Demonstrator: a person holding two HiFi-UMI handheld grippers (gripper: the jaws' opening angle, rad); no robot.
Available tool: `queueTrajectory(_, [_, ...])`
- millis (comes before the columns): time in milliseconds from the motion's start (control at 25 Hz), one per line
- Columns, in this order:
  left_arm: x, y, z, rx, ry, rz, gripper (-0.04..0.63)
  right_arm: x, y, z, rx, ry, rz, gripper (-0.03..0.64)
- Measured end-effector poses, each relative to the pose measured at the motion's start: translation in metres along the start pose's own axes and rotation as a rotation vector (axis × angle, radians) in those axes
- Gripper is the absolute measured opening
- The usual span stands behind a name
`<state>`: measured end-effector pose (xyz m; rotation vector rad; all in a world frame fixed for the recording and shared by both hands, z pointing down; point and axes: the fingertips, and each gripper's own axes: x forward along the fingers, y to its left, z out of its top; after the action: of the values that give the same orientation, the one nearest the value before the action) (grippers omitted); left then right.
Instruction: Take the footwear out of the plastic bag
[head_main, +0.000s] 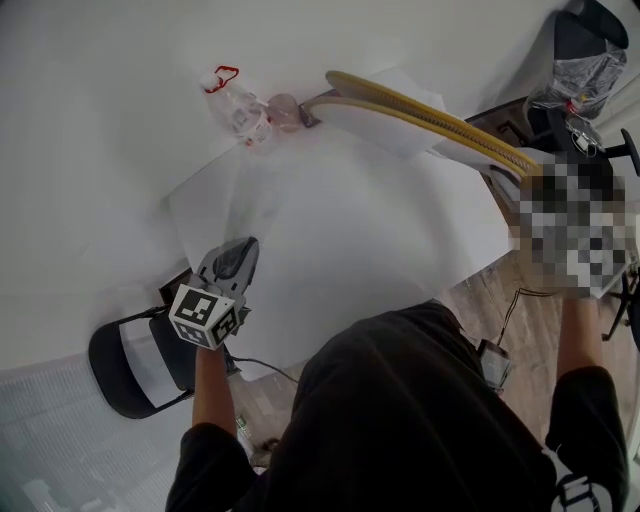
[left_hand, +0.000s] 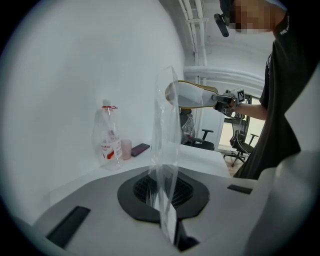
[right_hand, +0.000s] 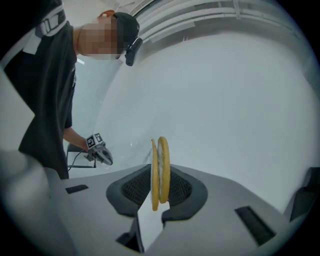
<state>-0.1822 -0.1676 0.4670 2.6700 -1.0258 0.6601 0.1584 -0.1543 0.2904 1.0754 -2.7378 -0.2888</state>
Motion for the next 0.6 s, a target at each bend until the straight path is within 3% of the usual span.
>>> queueTrajectory(200, [-0.004,-0.003,0.027,0.029,-0.102,0.133,0.021,0.021,0.025,-0.004,0.053,-0.037,-0.106,0.072])
queueTrajectory(400, [0.015,-0.025,0.052,-0.115,-0.201,0.171,0.021,0.026,0.033,-0.031,0.115,-0.010,-0.184,0.072])
queueTrajectory(600, [0.031,-0.041,0.060,-0.188,-0.215,0.171,0.021,0.025,0.029,-0.048,0.206,-0.021,-0.231,0.072])
